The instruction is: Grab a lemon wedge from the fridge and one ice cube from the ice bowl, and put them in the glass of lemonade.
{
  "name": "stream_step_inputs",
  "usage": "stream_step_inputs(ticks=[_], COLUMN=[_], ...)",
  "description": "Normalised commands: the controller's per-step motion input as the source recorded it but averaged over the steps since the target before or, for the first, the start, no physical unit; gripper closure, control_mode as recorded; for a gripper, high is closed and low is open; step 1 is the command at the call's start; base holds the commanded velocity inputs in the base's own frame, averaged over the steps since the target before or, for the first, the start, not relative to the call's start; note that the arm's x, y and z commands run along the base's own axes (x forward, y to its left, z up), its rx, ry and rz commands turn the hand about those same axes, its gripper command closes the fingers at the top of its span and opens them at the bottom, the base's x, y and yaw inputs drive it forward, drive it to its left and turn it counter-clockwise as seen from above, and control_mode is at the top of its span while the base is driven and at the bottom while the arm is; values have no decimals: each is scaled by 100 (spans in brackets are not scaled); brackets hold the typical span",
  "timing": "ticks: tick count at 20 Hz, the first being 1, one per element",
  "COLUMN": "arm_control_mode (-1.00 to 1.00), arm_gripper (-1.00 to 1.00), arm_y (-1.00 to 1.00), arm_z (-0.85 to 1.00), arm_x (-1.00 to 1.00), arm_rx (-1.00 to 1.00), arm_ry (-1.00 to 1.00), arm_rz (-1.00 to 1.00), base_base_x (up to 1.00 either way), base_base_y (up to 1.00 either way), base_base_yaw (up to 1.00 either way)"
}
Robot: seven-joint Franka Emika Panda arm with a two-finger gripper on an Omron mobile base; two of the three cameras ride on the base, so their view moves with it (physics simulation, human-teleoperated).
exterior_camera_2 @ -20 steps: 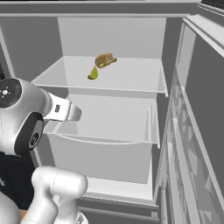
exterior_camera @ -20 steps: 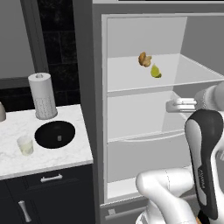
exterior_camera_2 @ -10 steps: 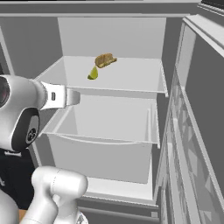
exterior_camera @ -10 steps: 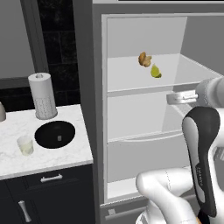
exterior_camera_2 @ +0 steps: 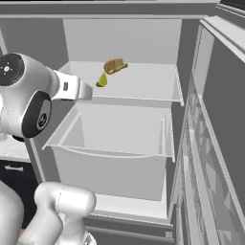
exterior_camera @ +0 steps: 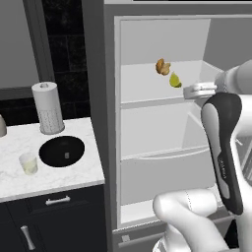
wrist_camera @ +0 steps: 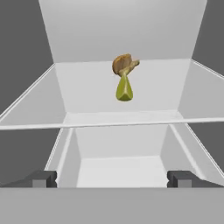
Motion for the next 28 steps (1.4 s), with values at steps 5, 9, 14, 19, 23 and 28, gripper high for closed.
stream_step_inputs(ticks=[5,9,14,19,23,28], arm_control_mode=[-100,-100,-100,-100,-100,-100], arm_gripper=[-100,-100,-100,-100,-100,-100], arm_y=[-10,-10,-3,-2,-8,-21], arm_z=[0,-10,-6,-12,-26,-8], arm_x=[45,42,50,51,59,59], arm_rx=[2,1,0,0,0,1], arm_ry=[6,5,1,6,9,8], arm_rz=[0,0,0,0,0,0], base_base_x=[0,0,0,0,0,0], base_base_y=[0,0,0,0,0,0], base_base_yaw=[0,0,0,0,0,0])
